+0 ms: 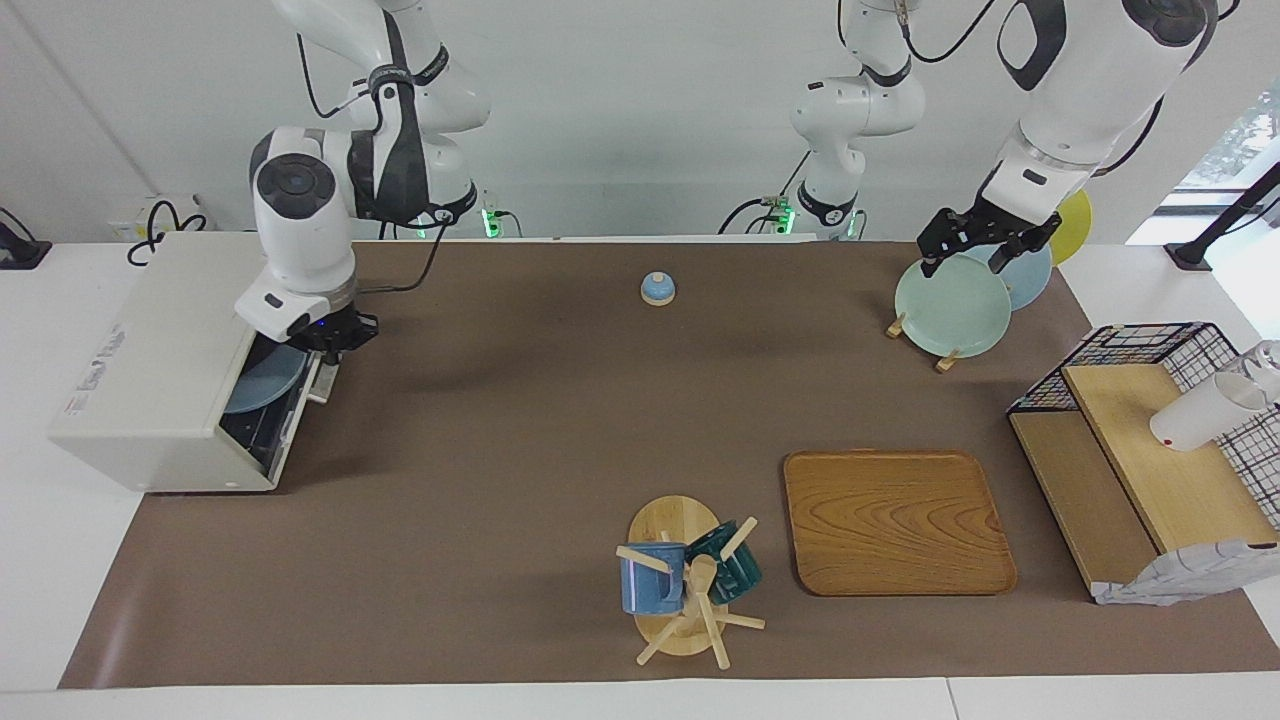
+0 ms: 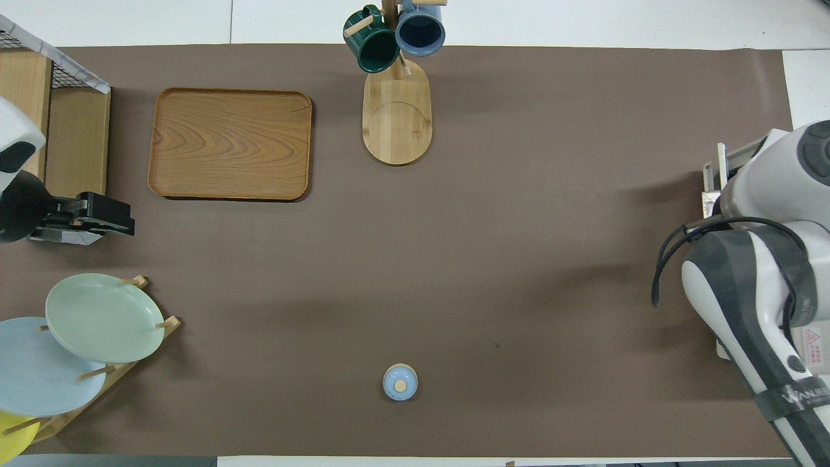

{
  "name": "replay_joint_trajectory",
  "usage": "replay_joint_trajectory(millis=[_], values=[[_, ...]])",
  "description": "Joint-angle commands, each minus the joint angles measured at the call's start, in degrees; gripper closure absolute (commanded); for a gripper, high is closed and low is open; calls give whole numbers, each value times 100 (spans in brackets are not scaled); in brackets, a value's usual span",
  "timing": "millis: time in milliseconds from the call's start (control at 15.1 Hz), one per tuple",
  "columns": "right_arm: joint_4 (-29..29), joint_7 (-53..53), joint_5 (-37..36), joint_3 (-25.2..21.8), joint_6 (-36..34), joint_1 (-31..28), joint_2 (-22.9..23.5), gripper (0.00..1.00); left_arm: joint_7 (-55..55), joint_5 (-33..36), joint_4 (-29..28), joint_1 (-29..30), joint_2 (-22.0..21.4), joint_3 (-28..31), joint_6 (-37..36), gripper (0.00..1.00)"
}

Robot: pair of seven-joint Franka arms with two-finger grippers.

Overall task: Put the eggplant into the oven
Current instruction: 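Push the oven door closed with the right gripper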

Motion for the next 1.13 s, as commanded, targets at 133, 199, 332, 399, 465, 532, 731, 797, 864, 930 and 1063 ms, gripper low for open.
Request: replay_joint_trajectory(millis=[133, 199, 332, 399, 465, 532, 731, 797, 864, 930, 1063], values=[[249, -462, 132, -80, -495, -221, -189, 96, 31, 99, 32, 86, -45, -59, -103, 0], [301, -656, 175, -98, -558, -230, -268, 95, 31, 91, 32, 78, -45, -51, -103, 0], [450, -728, 341, -98, -821, -318, -357, 85, 31, 99, 32, 78, -45, -51, -103, 0], [730, -720, 569, -98, -1083, -318, -357, 78, 31, 99, 32, 86, -45, -51, -103, 0], [985, -711, 745, -89, -1303, -318, -331, 69, 31, 91, 32, 78, -45, -51, -103, 0], [1257, -711, 956, -98, -1488, -327, -322, 55, 31, 91, 32, 77, -45, -51, -103, 0], [1725, -684, 1204, -98, -1788, -335, -313, 0, 31, 99, 32, 86, -45, -51, -103, 0], [1761, -676, 1239, -98, -1798, -327, -322, 0, 31, 99, 32, 86, -45, -51, -103, 0], [1822, -676, 1248, -89, -1893, -327, -322, 0, 31, 91, 32, 86, -45, -51, -103, 0], [1936, -667, 1300, -98, -1990, -344, -304, 0, 40, 99, 32, 78, -45, -51, -103, 0], [1954, -562, 1441, -98, -2061, -335, -304, 0, 31, 91, 32, 86, -45, -51, -103, 0]])
